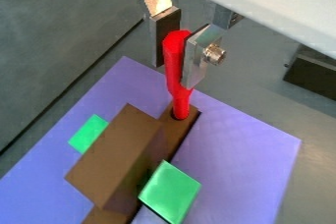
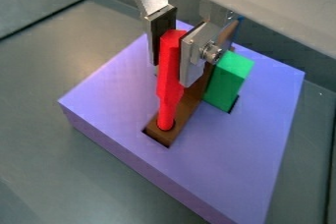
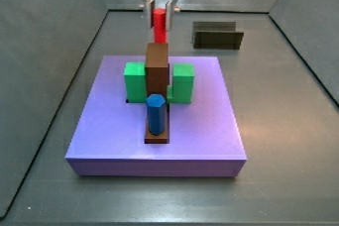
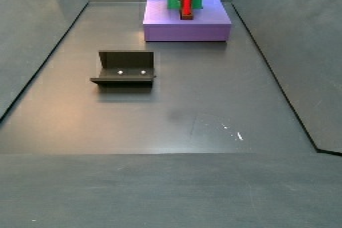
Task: Pick up the red object. Move up. Place the red object on the fixture. Regrasp the red object. Move to above the board. Insert the red object.
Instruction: Insert the red object.
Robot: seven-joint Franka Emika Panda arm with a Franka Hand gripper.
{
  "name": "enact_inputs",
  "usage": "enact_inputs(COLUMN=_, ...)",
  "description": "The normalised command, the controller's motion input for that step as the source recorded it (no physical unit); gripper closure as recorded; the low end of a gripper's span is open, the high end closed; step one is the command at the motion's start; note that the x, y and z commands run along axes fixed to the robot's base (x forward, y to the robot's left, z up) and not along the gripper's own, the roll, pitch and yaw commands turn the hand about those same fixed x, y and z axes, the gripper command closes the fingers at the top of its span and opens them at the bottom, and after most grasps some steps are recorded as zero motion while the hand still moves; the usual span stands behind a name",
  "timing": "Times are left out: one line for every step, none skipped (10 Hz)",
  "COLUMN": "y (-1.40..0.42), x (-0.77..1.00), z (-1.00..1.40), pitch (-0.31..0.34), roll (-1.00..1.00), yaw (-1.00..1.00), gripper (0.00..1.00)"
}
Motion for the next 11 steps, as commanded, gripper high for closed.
enact_inputs(y=0.0, x=-0.12, z=-0.04, pitch=0.0, roll=-0.1, yaw=0.0, gripper=1.0)
enact_inputs(y=0.0, x=-0.05, z=-0.06, pitch=0.0, roll=-0.09, yaw=0.0, gripper=1.0)
enact_inputs(y=0.0, x=0.0, z=-0.11, pitch=0.0, roll=-0.04, yaw=0.0, gripper=1.0)
enact_inputs(y=0.0, x=0.04, z=-0.19, pitch=0.003, roll=0.0, yaw=0.0, gripper=1.0)
enact_inputs(y=0.0, x=0.17, z=-0.25, pitch=0.063, roll=0.02, yaw=0.0, gripper=1.0)
enact_inputs(y=0.0, x=0.17, z=-0.27, pitch=0.081, roll=0.08, yaw=0.0, gripper=1.0)
enact_inputs(y=0.0, x=0.06, z=-0.32, pitch=0.061, roll=0.12, yaw=0.0, gripper=1.0)
enact_inputs(y=0.0, x=0.01, z=-0.36, pitch=0.047, roll=0.11, yaw=0.0, gripper=1.0)
enact_inputs(y=0.0, x=0.0, z=-0.41, pitch=0.026, roll=0.13, yaw=0.0, gripper=1.0)
enact_inputs(y=0.0, x=0.0, z=-0.46, pitch=0.026, roll=0.09, yaw=0.0, gripper=1.0)
enact_inputs(y=0.0, x=0.16, z=-0.44, pitch=0.047, roll=0.06, yaw=-0.04, gripper=1.0)
